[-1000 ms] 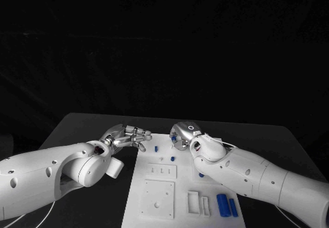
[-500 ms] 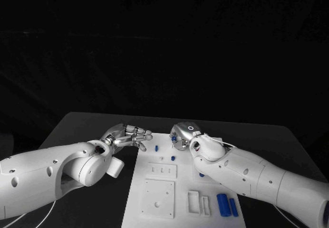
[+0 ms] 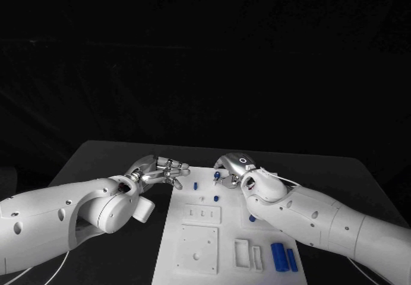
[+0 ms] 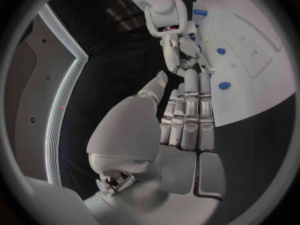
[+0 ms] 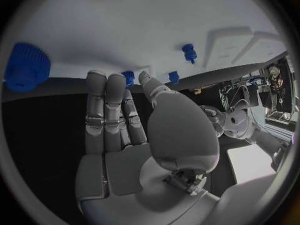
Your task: Assemble the parts on the task board
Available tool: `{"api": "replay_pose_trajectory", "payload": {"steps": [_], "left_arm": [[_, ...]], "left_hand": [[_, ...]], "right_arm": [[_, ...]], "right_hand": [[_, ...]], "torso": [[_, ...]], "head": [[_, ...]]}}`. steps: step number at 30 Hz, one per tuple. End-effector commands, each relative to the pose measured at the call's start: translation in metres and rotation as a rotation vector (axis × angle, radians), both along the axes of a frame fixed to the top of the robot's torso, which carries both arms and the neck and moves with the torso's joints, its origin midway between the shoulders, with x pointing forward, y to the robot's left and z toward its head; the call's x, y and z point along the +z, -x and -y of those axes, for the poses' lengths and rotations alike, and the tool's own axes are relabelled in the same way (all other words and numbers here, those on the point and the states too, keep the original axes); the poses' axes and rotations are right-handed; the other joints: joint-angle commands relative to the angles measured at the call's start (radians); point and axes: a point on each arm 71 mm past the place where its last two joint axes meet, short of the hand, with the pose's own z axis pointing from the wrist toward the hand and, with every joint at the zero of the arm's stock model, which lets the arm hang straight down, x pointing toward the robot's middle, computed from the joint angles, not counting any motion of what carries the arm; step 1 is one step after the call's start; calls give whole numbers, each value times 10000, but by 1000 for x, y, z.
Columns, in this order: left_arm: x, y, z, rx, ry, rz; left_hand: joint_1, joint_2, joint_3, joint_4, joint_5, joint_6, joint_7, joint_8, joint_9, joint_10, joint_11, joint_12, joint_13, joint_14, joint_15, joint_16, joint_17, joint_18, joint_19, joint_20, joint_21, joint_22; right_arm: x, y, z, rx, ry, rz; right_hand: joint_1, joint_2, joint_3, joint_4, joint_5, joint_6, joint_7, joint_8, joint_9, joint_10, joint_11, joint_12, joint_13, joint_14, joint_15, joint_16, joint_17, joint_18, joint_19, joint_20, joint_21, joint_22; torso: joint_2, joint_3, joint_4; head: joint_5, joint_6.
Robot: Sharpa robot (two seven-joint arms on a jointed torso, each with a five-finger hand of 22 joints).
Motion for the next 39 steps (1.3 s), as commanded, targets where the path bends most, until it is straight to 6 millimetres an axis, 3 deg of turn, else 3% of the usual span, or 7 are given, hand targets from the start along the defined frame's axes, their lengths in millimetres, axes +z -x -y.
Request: {"api": "replay_pose_trajectory", "payload": {"steps": [1, 18, 19, 20, 22, 27, 39], "left_arm": [[2, 0, -1, -102, 27, 76], [4, -1, -12, 62, 33, 157], [4, -1, -12, 58, 34, 157], [4, -1, -12, 54, 36, 158], [4, -1, -12, 50, 36, 157], [4, -1, -11, 29, 35, 152], [4, -2, -9, -47, 33, 131]], "left_hand": [[-86, 11, -56, 6, 25, -96, 3, -64, 0, -84, 17, -43, 16, -75, 16, 17, -17, 66, -53, 3, 27, -14], [-82, -50, -101, -11, 23, -108, 4, -65, 0, -91, 20, -43, 17, -79, 20, 4, -30, 64, -52, 10, 7, -43], [-82, -50, -101, -11, 23, -108, 4, -65, 0, -91, 20, -43, 17, -79, 20, 4, -30, 64, -52, 10, 7, -43], [-82, -50, -101, -11, 23, -108, 4, -65, 0, -91, 20, -43, 17, -79, 20, 4, -30, 64, -52, 10, 7, -43], [-82, -50, -101, -11, 23, -108, 4, -65, 0, -91, 20, -43, 17, -79, 20, 4, -30, 64, -52, 10, 7, -43], [-74, -46, -128, -18, 25, -106, 6, -62, 1, -94, 23, -44, 16, -80, 22, -4, -40, 61, -49, 13, -9, -69], [-74, -46, -128, -18, 25, -106, 6, -62, 1, -94, 23, -44, 16, -80, 22, -4, -40, 61, -49, 13, -9, -69]], "right_arm": [[7, 6, 2, 202, -616, 335], [49, 9, 87, -790, -971, -567], [50, 9, 90, -842, -939, -616], [50, 8, 93, -892, -886, -691], [49, 8, 98, -947, -797, -887], [44, 5, 106, -1062, -649, -1418], [29, -6, 111, -1367, -411, -2489]], "right_hand": [[135, 12, -10, 118, 33, -37, -15, -20, -6, 158, -28, -46, 0, -23, 55, 9, -13, 104, 295, 20, -7, 10], [-224, 237, -15, -974, 845, -127, 276, -18, -3, 1952, -395, -60, 35, -32, -211, -65, 3, -165, 289, -241, -343, 198], [-258, 246, 71, -990, 830, -77, 315, -8, 3, 2640, -534, 26, 92, -34, -299, -43, 40, -208, 302, -304, -268, 243], [-192, 263, 76, -1048, 740, 175, 179, 58, 39, 4008, -964, 525, 401, -43, -529, -43, 63, -263, 322, -427, -173, 284], [-84, 254, -586, -1249, 629, 187, 56, 147, 64, 4452, -1351, 1797, 2229, -112, -804, -99, 196, -721, 243, -858, -166, 374], [-230, 352, -847, -1197, 740, -217, 149, -17, 25, 2127, -1226, 6884, 7726, -427, -709, 497, 1676, -683, 234, -755, 948, 1169], [-327, 368, -1380, -851, 1188, -529, 234, -10, 23, 2848, -1097, 10062, 10779, 35, -569, 1937, 6556, -770, 142, -603, 5749, 1914]], "torso": [[-7, 8, -27], [-55, 93, -283], [-55, 103, -287], [-54, 107, -288], [-48, 123, -285], [-49, 93, -263], [-32, 79, -253]], "head": [[13, 25], [55, 103], [62, 101], [67, 99], [74, 89], [13, 68], [-51, 4]]}}
